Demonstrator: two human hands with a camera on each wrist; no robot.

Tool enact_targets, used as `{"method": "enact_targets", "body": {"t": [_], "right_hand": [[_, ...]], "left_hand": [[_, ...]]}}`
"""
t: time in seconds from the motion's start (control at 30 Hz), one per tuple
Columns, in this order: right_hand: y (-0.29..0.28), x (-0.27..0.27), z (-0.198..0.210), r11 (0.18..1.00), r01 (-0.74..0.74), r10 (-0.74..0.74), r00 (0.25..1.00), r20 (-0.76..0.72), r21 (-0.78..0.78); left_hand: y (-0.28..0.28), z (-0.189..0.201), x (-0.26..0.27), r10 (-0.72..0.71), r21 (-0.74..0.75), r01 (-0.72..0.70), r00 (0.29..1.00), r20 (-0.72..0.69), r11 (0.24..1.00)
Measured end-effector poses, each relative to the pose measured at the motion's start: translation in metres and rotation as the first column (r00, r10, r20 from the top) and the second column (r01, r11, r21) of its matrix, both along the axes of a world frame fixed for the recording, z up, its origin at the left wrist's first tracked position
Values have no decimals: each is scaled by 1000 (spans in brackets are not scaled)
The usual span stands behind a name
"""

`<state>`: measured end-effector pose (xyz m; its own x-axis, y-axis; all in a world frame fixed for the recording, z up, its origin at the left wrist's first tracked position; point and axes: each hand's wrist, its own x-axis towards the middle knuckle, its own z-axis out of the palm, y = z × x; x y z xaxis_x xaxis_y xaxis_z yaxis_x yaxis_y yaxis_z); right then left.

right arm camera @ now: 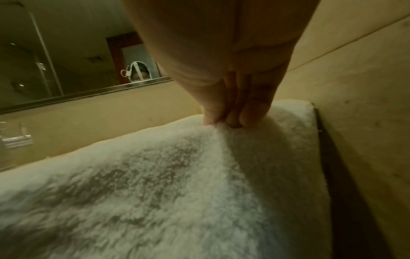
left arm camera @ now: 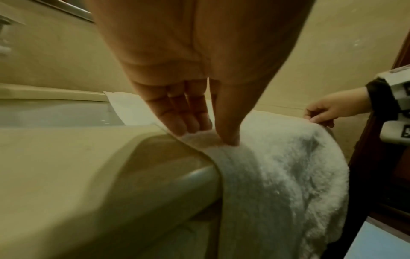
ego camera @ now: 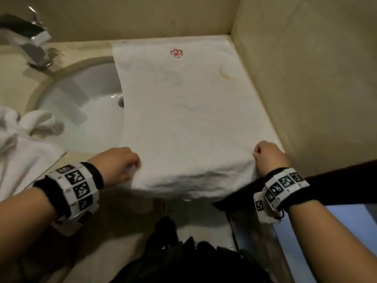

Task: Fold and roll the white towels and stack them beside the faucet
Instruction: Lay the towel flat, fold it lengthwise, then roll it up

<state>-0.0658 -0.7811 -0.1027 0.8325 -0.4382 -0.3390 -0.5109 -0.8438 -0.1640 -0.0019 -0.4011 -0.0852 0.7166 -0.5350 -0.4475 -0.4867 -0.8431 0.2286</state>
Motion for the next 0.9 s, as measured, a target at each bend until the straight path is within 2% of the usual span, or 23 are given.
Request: {"method": "enact_targets", "body": {"t": [0.07,0.13,0.27,0.33,0.43,0.5,0.57,0.63,0.7,0.77,0.9], "right_hand": [[-5,2,-3,1000,-16,16,1000,25,2],[-12,7,-1,1000,-17,17,999,29,-7],[-9,9,8,999,35,-34,999,31,-36],[10,1,14,998,57,-55,995,87,-20],[65,-17,22,987,-16,-9,988,157,162],[115,-28,27,927,-86,23,985,172,365],[165,-32,30,872,-131,61,985,161,471],[205,-29,27,832,-132,74,989,129,539],[232,-23,21,803,-70,14,995,99,592],[252,-15,13,858,7,-68,993,100,513],[275,-3,4,966,118,-155,976,154,229]], "left_hand": [[-1,-5,-8,37,-36,-35,998,51,999],[-5,-6,-10,17,-64,-12,997,79,998],[-2,-7,-10,-159,-41,163,983,92,986],[6,-6,-6,-285,-27,289,953,103,957],[9,-6,8,-453,2,456,884,115,890],[2,-6,20,-541,47,539,835,102,841],[-5,-5,32,-583,35,582,810,57,812],[-13,-1,45,-507,-78,505,862,-11,860],[-23,5,55,-404,-195,389,914,-38,900],[-31,9,63,-374,-260,356,927,-25,898],[-41,13,71,-409,-295,380,911,-42,876]]}}
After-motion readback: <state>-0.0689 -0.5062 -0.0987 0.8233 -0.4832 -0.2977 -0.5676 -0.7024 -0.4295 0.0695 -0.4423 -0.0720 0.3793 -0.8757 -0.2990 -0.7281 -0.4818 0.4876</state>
